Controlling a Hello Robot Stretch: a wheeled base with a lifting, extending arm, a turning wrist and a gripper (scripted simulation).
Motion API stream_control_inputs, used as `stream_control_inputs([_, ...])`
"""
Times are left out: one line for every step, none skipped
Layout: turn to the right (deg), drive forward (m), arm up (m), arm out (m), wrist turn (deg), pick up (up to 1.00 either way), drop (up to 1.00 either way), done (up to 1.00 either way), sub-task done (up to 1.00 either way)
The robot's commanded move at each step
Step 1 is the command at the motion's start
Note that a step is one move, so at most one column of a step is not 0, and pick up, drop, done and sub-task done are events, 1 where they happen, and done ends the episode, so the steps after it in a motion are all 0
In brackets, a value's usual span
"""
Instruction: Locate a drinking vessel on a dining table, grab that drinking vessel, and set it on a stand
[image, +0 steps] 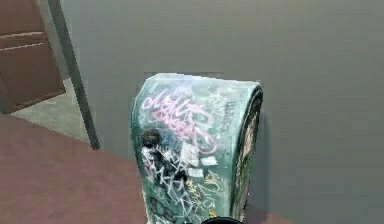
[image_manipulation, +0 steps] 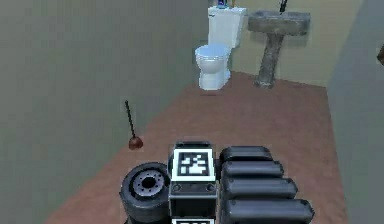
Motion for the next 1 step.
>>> stream_control_inputs([-45.0, 0.00, 0.00, 0.00, 0.0, 0.00, 0.00, 0.00, 0.00])
